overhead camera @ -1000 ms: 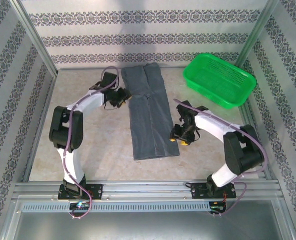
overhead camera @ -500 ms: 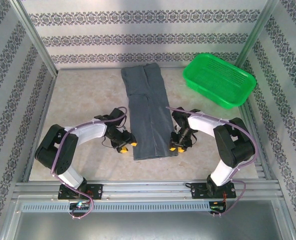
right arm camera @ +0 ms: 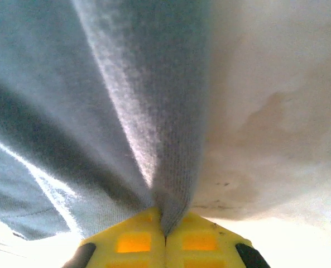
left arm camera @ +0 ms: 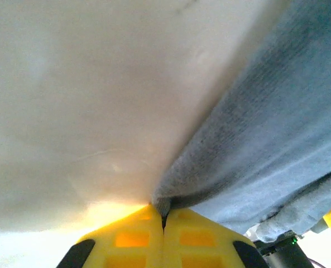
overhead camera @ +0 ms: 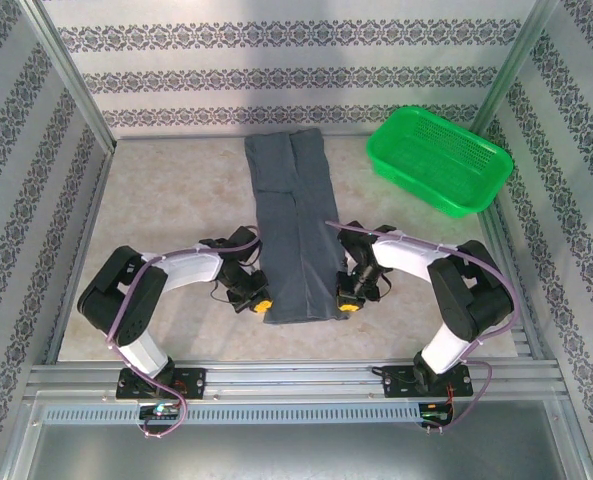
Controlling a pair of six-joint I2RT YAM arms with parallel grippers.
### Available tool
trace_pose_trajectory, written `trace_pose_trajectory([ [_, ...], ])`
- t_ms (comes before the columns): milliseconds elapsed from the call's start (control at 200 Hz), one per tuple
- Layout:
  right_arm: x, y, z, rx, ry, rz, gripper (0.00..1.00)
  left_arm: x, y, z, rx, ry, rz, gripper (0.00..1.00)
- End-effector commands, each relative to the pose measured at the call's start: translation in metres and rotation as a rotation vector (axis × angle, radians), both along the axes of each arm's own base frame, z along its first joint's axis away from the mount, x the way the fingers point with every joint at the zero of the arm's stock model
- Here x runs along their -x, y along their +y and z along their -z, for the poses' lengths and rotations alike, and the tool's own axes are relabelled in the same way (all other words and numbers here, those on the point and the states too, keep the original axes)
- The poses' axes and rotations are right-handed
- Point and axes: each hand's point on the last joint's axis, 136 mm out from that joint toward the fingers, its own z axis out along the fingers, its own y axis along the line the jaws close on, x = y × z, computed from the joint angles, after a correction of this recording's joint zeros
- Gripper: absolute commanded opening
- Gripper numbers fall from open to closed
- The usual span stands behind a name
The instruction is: Fold and stack the t-shirts
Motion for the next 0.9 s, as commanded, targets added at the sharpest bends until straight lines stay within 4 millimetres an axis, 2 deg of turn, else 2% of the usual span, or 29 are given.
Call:
trace_pose_trajectory([
  [0,0.021,0.009,-0.011,-0.043,0.056,-0.048,0.01,0.025,0.013,0.024,-0.074,0.015,0.027,0.0],
  [170,0.037,0.016,-0.024,-0.089,0.09,-0.061,0.0,0.05,0.027,0.009,-0.056,0.024,0.005,0.0],
  [280,0.038,0.018,-0.033,-0.108,0.083,-0.034,0.0,0.051,0.024,-0.001,-0.011,0.005,-0.014,0.0],
  [365,0.032,0.022,-0.045,-0.128,0.061,0.0,0.0,0.043,0.021,-0.014,0.015,-0.044,-0.031,0.0],
  [470,0.017,0.021,-0.06,-0.125,0.012,0.055,0.0,0.019,0.016,-0.041,0.033,-0.157,-0.068,0.0],
  [565,-0.007,0.018,-0.077,-0.129,-0.053,0.119,0.0,-0.006,0.014,-0.063,0.04,-0.256,-0.123,0.0],
  [744,-0.064,0.019,-0.106,-0.148,-0.169,0.198,0.0,-0.069,0.016,-0.103,0.072,-0.43,-0.241,0.0],
  [894,-0.118,0.022,-0.118,-0.151,-0.243,0.238,0.0,-0.122,0.02,-0.117,0.091,-0.501,-0.307,0.0],
])
